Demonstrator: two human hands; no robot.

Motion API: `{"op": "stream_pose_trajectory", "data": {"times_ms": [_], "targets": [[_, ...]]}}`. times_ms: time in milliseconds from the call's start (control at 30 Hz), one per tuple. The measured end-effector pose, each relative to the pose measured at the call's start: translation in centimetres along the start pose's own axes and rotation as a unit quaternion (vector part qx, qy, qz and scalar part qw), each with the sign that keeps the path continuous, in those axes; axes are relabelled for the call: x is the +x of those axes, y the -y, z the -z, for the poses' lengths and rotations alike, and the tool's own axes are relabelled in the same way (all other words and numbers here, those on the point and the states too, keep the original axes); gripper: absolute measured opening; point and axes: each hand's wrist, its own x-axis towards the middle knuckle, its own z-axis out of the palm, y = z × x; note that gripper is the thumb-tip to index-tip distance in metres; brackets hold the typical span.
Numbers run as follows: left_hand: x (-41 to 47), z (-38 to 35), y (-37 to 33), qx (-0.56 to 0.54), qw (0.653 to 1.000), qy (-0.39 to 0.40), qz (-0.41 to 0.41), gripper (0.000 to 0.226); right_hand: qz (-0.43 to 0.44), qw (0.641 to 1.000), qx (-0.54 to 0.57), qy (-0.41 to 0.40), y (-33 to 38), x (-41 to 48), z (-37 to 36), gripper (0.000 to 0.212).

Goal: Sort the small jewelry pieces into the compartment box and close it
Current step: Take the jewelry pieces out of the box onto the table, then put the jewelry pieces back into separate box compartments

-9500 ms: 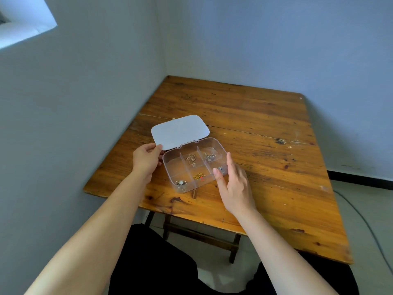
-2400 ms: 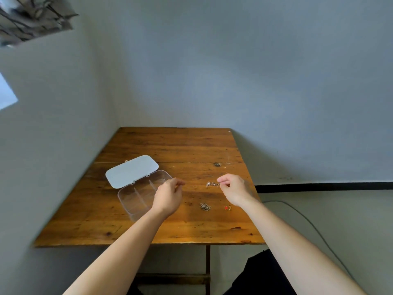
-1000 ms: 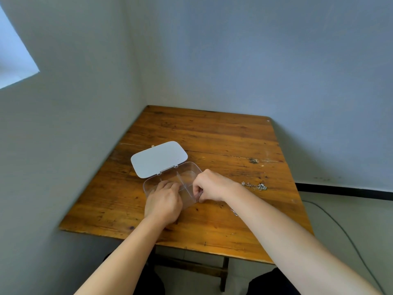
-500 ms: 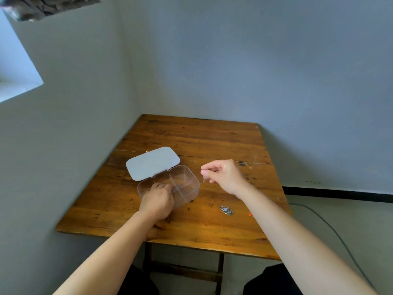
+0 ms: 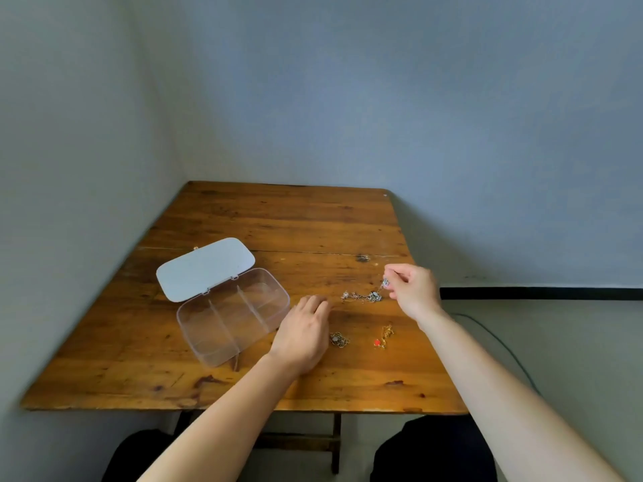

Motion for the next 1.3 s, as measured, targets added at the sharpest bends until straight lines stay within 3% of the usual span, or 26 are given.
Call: {"op": "stream_pose_trajectory", "data": {"times_ms": [100, 200, 400, 533, 700, 900, 967, 1133, 1300], "targets": [[0.0, -2.2, 0.2, -0.007, 1.0, 0.016, 0.019, 0.04, 0.001, 0.993, -0.11, -0.036, -2.6, -0.2, 0.1, 0.018], [0.0, -2.9, 0.5, -0.017, 0.999, -0.001, 0.03, 0.037, -0.023, 0.989, -0.141, -0.04, -4.8, -1.0, -0.1, 0.023], [-0.2, -3.2, 0.7, -0.045, 0.998, -0.023, 0.035, 0.032, 0.018, 0.993, -0.048, -0.102, -6.8, -4.2, -0.6, 0.026], [-0.2, -2.7, 0.4, -0.063, 0.997, -0.023, 0.033, 0.034, 0.071, 0.988, -0.065, -0.123, -6.9, -6.0, -0.6, 0.023], [-0.6, -2.2, 0.2, -0.046, 0.999, -0.002, -0.004, 0.04, 0.089, 0.989, -0.105, -0.049, -7.2, -7.4, -0.7, 0.029], [-0.8, -2.2, 0.2, -0.026, 0.999, -0.012, -0.034, 0.037, 0.101, 0.974, -0.199, 0.046, -7.9, -7.8, -0.7, 0.076], [-0.9, -2.3, 0.2, -0.024, 0.999, -0.033, -0.032, 0.032, 0.123, 0.972, -0.198, 0.035, -8.1, -7.6, -0.7, 0.07], [-1.0, -2.6, 0.3, -0.017, 0.998, -0.052, -0.028, 0.025, 0.156, 0.976, -0.15, -0.013, -8.2, -7.5, -0.7, 0.032], [-1.0, -2.6, 0.1, -0.027, 0.997, -0.064, -0.028, 0.02, 0.152, 0.977, -0.152, -0.008, -8.1, -7.3, -0.7, 0.017]]}}
